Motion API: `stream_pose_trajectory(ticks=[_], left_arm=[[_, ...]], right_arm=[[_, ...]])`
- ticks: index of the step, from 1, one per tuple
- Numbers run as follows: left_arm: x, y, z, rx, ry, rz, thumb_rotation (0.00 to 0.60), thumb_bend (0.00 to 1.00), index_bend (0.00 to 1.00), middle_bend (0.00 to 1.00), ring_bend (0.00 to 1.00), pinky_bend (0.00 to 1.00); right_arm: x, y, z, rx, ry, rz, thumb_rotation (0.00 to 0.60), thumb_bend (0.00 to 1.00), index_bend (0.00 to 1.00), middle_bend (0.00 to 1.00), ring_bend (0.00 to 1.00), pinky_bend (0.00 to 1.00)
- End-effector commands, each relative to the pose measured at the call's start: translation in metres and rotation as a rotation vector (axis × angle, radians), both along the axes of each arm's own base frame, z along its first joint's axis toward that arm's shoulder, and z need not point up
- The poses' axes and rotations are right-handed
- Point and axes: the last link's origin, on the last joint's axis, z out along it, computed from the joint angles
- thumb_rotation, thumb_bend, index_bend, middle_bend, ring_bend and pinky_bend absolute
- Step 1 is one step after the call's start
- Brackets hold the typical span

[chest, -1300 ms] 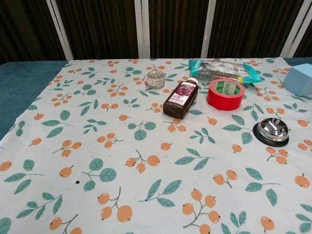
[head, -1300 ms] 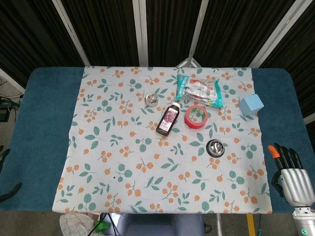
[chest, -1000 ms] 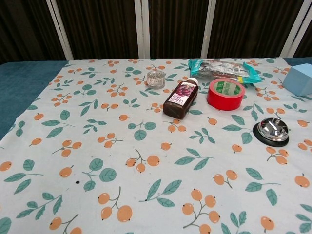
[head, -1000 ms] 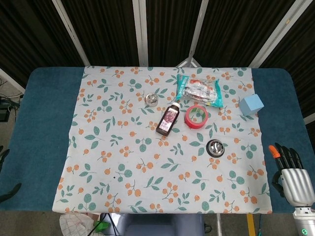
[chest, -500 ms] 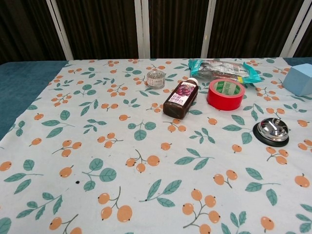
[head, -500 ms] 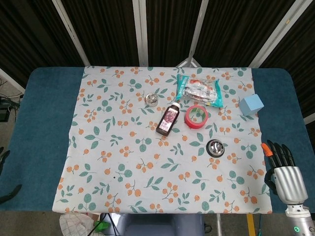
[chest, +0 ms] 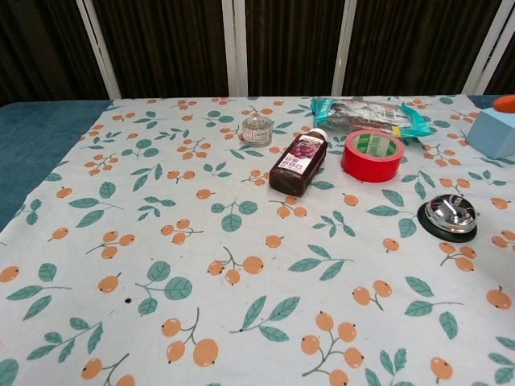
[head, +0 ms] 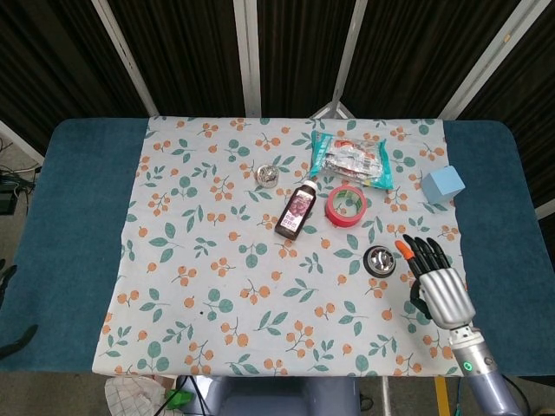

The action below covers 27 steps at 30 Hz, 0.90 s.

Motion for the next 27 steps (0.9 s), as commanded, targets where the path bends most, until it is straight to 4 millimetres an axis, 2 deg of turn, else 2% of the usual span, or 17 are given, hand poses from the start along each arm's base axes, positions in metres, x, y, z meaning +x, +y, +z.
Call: stream_pose_trajectory(ticks=[1,6,11,19,27], left_arm=[[-0.001,0.001,0.001,0.005,-0.002,0.004,0.6,0.29,0.08,0.0,0.0,0.09],[-0.001,0.002,0.0,0.002,0.0,0.012,0.6,0.29,0.08,0.0,0.0,0.09],[-0.001,0.004,-0.001,0.005,0.004,0.019,0.6,0.29,0.08,0.0,0.0,0.09],[-0.001,0.008,-0.005,-0.002,0.019,0.032,0.6,0.29,0.08,0.0,0.0,0.09],[-0.001,0.01,-0.007,-0.003,0.03,0.042,0.6,0.29,0.08,0.0,0.0,0.09]], right_arm=[[0.006,-0.021,-0.015,-0.011,-0.017,-0.006,0.6,1.0,0.05,0.02,0.0,0.0],[0.007,-0.051,-0.039,0.011,-0.013,-0.054,0.6,1.0,0.05,0.02,0.0,0.0],[0.001,-0.066,-0.053,0.039,-0.021,-0.103,0.6,1.0,0.05,0.02,0.0,0.0],[-0.013,-0.075,-0.072,0.075,-0.052,-0.166,0.6,1.0,0.05,0.02,0.0,0.0],[-0.021,-0.076,-0.085,0.102,-0.044,-0.181,0.6,1.0,0.05,0.02,0.0,0.0]])
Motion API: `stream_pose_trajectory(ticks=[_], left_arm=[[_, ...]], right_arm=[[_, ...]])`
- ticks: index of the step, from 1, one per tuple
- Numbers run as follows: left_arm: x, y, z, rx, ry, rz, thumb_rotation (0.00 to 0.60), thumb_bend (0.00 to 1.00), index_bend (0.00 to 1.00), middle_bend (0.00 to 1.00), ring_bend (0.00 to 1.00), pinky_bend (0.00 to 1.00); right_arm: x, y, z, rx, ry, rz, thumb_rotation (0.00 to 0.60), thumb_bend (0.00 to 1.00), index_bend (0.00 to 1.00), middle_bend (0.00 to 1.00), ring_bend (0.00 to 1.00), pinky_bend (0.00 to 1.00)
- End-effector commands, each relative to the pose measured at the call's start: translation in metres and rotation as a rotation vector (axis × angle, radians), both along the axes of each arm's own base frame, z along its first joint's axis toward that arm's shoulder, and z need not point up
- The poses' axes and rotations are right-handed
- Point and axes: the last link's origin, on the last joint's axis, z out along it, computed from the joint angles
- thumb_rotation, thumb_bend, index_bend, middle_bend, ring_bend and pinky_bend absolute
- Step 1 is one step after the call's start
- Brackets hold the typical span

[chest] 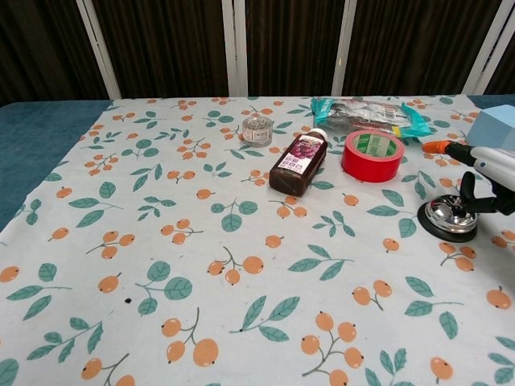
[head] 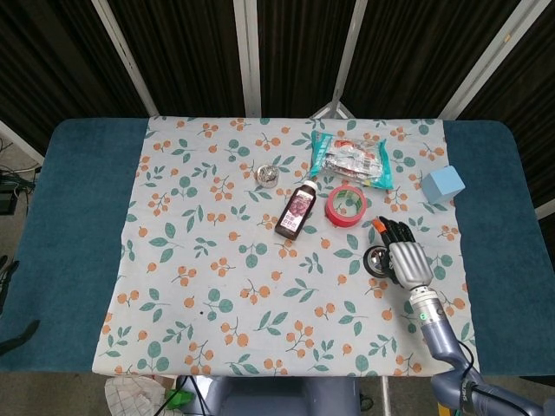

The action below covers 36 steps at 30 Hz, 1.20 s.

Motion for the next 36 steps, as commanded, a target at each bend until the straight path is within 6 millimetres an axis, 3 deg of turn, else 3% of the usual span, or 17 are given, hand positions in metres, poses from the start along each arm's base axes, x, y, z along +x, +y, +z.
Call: stream_pose_trajectory(ticks=[1,19,36], left_arm=[[0.0,0.0,-0.001,-0.002,0.003,0.001,0.6,0.29,0.08,0.0,0.0,0.09],[0.0,0.003,-0.003,-0.005,0.012,0.01,0.6,0.29,0.08,0.0,0.0,0.09],[0.001,0.004,-0.005,-0.014,0.019,0.009,0.6,0.29,0.08,0.0,0.0,0.09]], right_arm=[[-0.001,0.0,-0.005,0.012,-0.002,-0.004,0.6,1.0,0.05,0.02,0.0,0.0],[-0.009,0.004,-0.026,0.067,0.017,-0.016,0.6,1.0,0.05,0.02,0.0,0.0],[-0.01,0.006,-0.031,0.121,0.061,-0.029,0.6,1.0,0.05,0.02,0.0,0.0]])
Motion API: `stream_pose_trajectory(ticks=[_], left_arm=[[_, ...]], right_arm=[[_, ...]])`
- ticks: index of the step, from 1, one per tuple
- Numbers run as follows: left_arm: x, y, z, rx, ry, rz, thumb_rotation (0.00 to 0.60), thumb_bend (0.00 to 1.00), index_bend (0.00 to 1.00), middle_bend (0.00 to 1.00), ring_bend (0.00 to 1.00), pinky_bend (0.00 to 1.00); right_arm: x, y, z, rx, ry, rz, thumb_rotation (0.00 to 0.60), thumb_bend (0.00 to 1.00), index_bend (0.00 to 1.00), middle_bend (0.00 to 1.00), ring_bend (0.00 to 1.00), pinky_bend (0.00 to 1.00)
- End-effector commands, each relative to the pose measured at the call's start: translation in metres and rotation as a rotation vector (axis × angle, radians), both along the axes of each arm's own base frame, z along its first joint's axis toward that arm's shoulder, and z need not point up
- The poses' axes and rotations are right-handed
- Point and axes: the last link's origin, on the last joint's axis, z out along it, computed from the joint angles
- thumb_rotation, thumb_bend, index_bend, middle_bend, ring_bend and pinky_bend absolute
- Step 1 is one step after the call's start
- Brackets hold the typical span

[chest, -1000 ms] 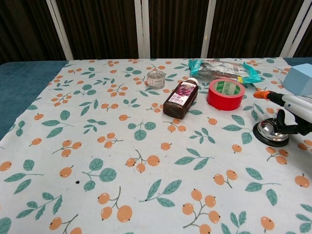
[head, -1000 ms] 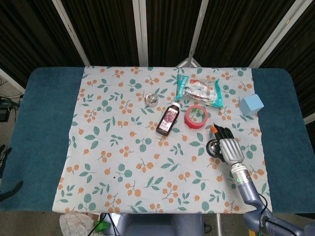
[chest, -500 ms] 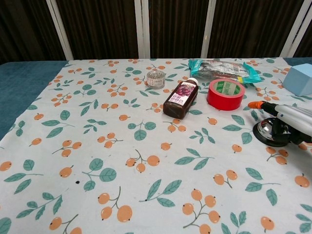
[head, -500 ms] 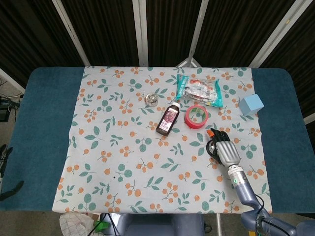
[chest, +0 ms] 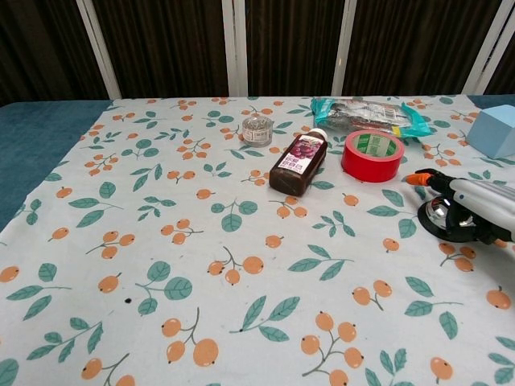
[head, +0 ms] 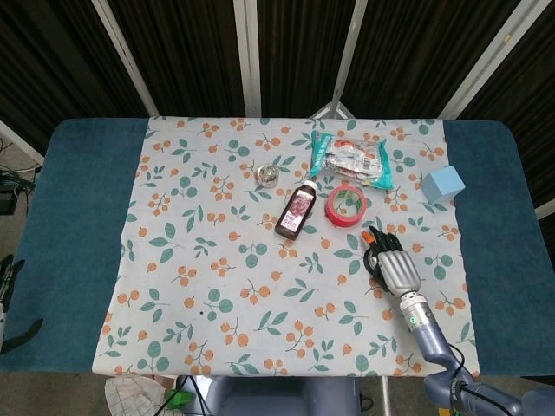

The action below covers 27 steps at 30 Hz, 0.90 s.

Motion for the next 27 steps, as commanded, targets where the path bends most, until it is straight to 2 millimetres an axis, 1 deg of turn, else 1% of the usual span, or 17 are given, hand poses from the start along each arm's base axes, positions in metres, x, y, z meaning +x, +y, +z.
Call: stream_pose_trajectory(ticks=[1,5,8,11,14,16,18,21,25,27], left_arm=[[0.0,0.0,0.0,0.0,0.0,0.0,0.6,0.29,0.08,0.0,0.0,0.09],[0.0,0.0,0.0,0.001,0.0,0.001,0.6,0.29,0.08,0.0,0.0,0.09],[0.0,0.0,0.0,0.0,0.0,0.001,0.6,0.29,0.08,0.0,0.0,0.09],[0.0,0.0,0.0,-0.001,0.0,0.002,0.6,0.29,0.08,0.0,0.0,0.09],[0.0,0.0,0.0,-0.002,0.0,0.002,0.6,0.29,0.08,0.0,0.0,0.09],[0.0,0.0,0.0,-0.001,-0.002,0.001,0.6,0.29,0.08,0.0,0.0,0.09],[0.0,-0.001,0.001,0.001,-0.003,0.0,0.6,0.3,0.08,0.0,0.0,0.09],[0.0,-0.001,0.002,0.002,-0.006,0.0,0.6,0.29,0.08,0.0,0.0,0.09],[0.0,-0.002,0.002,0.003,-0.009,-0.002,0.6,0.29,0.08,0.0,0.0,0.09],[0.0,-0.002,0.002,0.002,-0.01,-0.002,0.6,0.29,0.08,0.0,0.0,0.09]], right_arm=[[-0.001,0.001,-0.001,0.026,0.021,-0.005,0.6,1.0,0.05,0.02,0.0,0.0],[0.0,0.001,0.0,0.044,0.039,-0.007,0.6,1.0,0.05,0.02,0.0,0.0],[0.005,-0.001,0.005,0.025,0.022,0.001,0.6,1.0,0.05,0.02,0.0,0.0],[0.013,-0.003,0.014,-0.008,-0.01,0.02,0.6,1.0,0.05,0.02,0.0,0.0],[0.023,-0.006,0.027,-0.058,-0.052,0.05,0.6,1.0,0.05,0.02,0.0,0.0],[0.03,-0.008,0.04,-0.108,-0.094,0.073,0.6,1.0,0.05,0.02,0.0,0.0],[0.038,-0.009,0.057,-0.171,-0.149,0.095,0.6,1.0,0.05,0.02,0.0,0.0],[0.043,-0.007,0.079,-0.227,-0.215,0.117,0.6,1.0,0.05,0.02,0.0,0.0],[0.043,0.003,0.108,-0.269,-0.262,0.132,0.6,1.0,0.05,0.02,0.0,0.0],[0.041,0.015,0.123,-0.264,-0.252,0.136,0.6,1.0,0.05,0.02,0.0,0.0]])
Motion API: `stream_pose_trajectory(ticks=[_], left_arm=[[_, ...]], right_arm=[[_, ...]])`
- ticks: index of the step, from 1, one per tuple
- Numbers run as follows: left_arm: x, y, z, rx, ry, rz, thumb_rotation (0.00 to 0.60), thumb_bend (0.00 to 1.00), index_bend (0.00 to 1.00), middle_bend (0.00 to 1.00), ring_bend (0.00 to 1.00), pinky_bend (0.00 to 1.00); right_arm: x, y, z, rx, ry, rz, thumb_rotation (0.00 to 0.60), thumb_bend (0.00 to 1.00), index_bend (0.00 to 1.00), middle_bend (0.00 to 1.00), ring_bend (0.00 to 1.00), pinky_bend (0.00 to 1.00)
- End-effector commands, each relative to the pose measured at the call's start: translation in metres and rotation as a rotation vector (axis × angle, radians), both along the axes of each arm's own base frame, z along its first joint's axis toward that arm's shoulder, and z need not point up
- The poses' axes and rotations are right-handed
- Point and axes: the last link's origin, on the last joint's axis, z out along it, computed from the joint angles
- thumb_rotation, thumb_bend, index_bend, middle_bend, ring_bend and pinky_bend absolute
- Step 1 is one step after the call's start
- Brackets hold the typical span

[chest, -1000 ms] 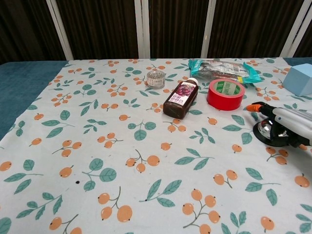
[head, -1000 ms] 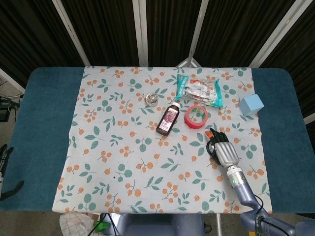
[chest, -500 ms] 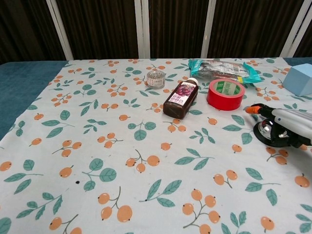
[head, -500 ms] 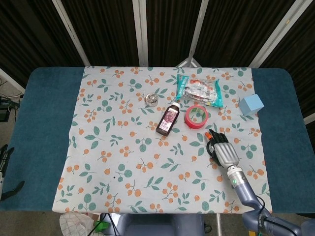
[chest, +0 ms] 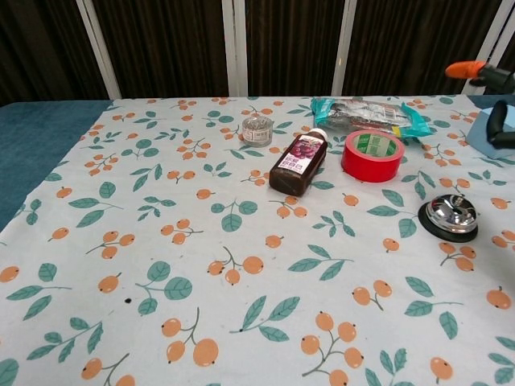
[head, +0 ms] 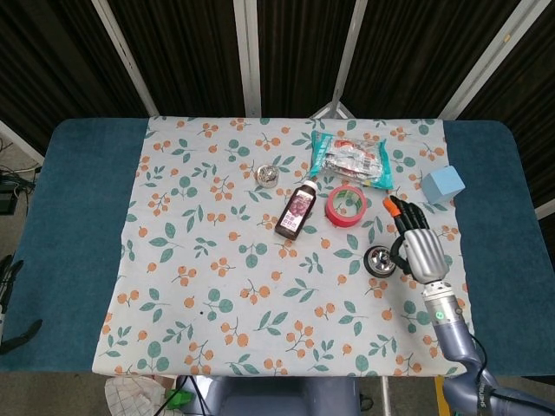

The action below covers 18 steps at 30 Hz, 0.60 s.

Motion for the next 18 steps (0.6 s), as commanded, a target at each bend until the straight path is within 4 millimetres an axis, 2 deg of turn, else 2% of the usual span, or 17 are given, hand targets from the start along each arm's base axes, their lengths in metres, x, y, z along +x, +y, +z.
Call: stream_pose_trajectory(ticks=[1,5,9,18], left_arm=[[0.0,0.0,0.0,-0.001,-0.001,0.0,0.6,0.3,0.08,0.0,0.0,0.09],[0.0,-0.001,0.001,0.001,-0.004,-0.004,0.6,0.29,0.08,0.0,0.0,0.09],[0.001,-0.002,0.002,0.001,-0.011,-0.009,0.6,0.29,0.07,0.0,0.0,0.09],[0.0,-0.005,0.003,-0.007,-0.02,-0.014,0.6,0.29,0.07,0.0,0.0,0.09]], right_arm=[[-0.004,0.022,0.03,0.005,0.005,0.01,0.6,1.0,0.05,0.02,0.0,0.0],[-0.014,0.051,0.049,0.094,0.136,-0.017,0.6,1.0,0.05,0.01,0.0,0.0],[-0.023,0.083,0.064,0.074,0.283,-0.058,0.6,1.0,0.05,0.01,0.0,0.0],[-0.043,0.129,0.081,-0.058,0.349,-0.105,0.6,1.0,0.05,0.01,0.0,0.0]])
